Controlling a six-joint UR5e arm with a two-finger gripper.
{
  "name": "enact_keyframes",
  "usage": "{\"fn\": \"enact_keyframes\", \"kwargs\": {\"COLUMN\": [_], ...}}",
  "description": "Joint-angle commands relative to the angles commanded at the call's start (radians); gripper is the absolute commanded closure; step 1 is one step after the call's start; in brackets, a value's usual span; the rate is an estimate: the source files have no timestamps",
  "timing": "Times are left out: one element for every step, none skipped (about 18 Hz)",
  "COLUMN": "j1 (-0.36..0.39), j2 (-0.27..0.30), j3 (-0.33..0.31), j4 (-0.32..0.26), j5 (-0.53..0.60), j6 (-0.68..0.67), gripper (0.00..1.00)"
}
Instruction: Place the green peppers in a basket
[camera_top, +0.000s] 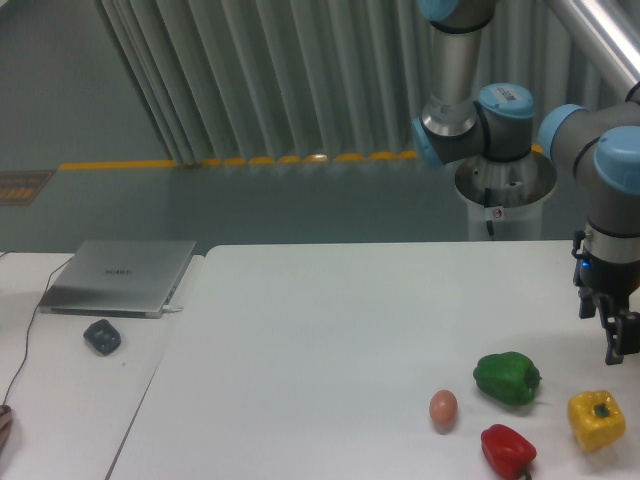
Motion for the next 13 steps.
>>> {"fn": "enact_keyframes", "kwargs": {"j1": [-0.002, -0.003, -0.003, -0.003, -0.003, -0.003, -0.003, -0.003, -0.003, -0.003, -0.005, -0.005, -0.011], "j2": [0.0, 0.0, 0.0, 0.0, -0.002, -0.003, -0.005, -0.005, -0.003, -0.003, -0.003, -0.005, -0.005], "j3": [0.0, 0.0, -0.002, -0.003, -0.006, -0.009, -0.011, -0.014, -0.024, -0.043, -0.052, -0.049, -0.04], "j4": [0.005, 0.008, 0.008, 0.009, 0.009, 0.009, 0.011, 0.017, 0.046, 0.087, 0.124, 0.133, 0.138], "j5": [-0.002, -0.002, -0.009, -0.023, -0.044, -0.064, -0.087, -0.109, -0.118, -0.118, -0.117, -0.12, -0.127], "j6": [-0.031, -0.049, -0.062, -0.074, -0.098, -0.129, -0.154, -0.16, -0.164, -0.166, -0.186, -0.242, -0.313], "gripper": [0.0, 0.0, 0.0, 0.0, 0.0, 0.0, 0.0, 0.0, 0.0, 0.0, 0.0, 0.0, 0.0]}}
